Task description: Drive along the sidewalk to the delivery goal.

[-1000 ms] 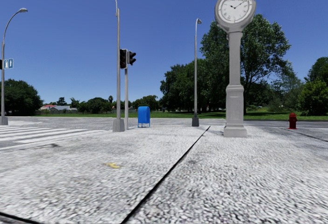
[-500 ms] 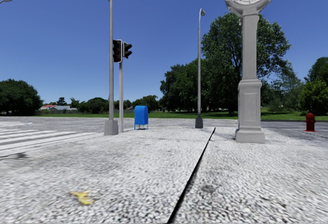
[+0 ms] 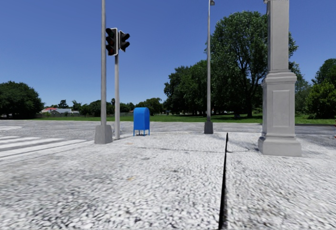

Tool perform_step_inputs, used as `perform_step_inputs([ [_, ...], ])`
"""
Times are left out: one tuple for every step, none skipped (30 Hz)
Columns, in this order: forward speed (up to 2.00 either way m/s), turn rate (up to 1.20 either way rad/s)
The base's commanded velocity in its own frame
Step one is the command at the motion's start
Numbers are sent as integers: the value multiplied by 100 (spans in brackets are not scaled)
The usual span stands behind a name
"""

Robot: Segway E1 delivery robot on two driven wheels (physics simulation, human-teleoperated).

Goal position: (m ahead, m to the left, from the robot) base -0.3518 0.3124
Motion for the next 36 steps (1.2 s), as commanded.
perform_step_inputs([
  [200,0],
  [200,0],
  [176,0],
  [176,0],
  [128,0],
  [77,0],
  [0,0],
  [0,0],
  [0,0],
  [0,0],
  [0,0],
  [0,0],
  [0,0],
  [0,0],
  [0,0],
  [0,0],
  [0,0],
  [0,0],
  [0,0],
  [0,0],
  [0,0],
  [0,0],
  [0,0],
  [0,0],
  [0,0],
  [0,0],
  [0,0],
  [0,0],
  [0,0],
  [0,0],
  [0,0],
  [0,0],
  [0,0],
  [0,0],
  [0,0],
  [0,0],
])
